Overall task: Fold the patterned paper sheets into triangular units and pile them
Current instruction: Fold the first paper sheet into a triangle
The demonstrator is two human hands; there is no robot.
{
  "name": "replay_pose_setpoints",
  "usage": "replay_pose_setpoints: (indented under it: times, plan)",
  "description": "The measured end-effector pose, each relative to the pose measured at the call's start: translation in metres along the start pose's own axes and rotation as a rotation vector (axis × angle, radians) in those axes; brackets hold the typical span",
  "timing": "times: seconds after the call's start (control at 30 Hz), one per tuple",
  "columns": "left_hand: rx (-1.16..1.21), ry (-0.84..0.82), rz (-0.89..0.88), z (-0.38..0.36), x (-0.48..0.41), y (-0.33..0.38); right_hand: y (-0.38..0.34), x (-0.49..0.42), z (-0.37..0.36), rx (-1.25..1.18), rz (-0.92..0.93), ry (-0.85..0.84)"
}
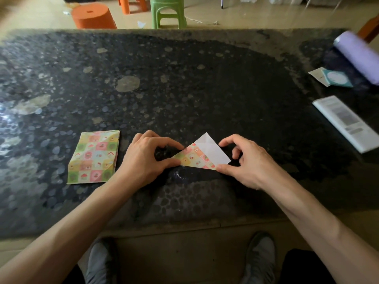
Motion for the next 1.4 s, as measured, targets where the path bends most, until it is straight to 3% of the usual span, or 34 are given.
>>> replay_pose_setpoints:
  times: [0.27,0.47,0.63,0.77,0.83,1.0,1.17,1.4]
  plan:
    - [0.005,0.042,0.005,0.007,0.001,-0.006,0.005,0.000,0.007,-0.213,-0.035,0.107]
    - [0.090,0.307,-0.008,0.026,0.011,0.001,-0.005,0.011,-0.007,-0.439,-0.068,0.060]
    - [0.046,0.167,-0.118,-0.001,0.019,0.020,-0.023,0.021,-0.016,-0.520,0.042,0.081]
    - [-0.003,0.128,-0.130,-0.008,0.016,0.016,-0.037,0.025,-0.020,-0.417,0.206,-0.074]
    - [-0.015,0.122,-0.130,-0.007,0.014,0.014,-0.040,0.028,-0.016,-0.248,0.327,-0.130]
    - [-0.001,0.093,-0.165,-0.007,0.011,0.016,-0.047,0.031,-0.001,0.115,0.582,0.112]
    - [-0.010,0.066,-0.191,-0.004,0.009,0.017,-0.050,0.034,-0.006,0.186,0.660,0.142]
    - [0.005,0.027,-0.270,-0.011,0.015,0.027,-0.050,0.031,-0.021,0.037,0.645,0.011]
Point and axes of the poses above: each hand's wrist, its own x-axis away from the middle knuckle, its own z-axis out of the back of the hand, y = z × x, the point moved 8 cm from there along -x, towards the middle knuckle, and after that the axes turned 4 degrees about x, right-handed, at the moved point
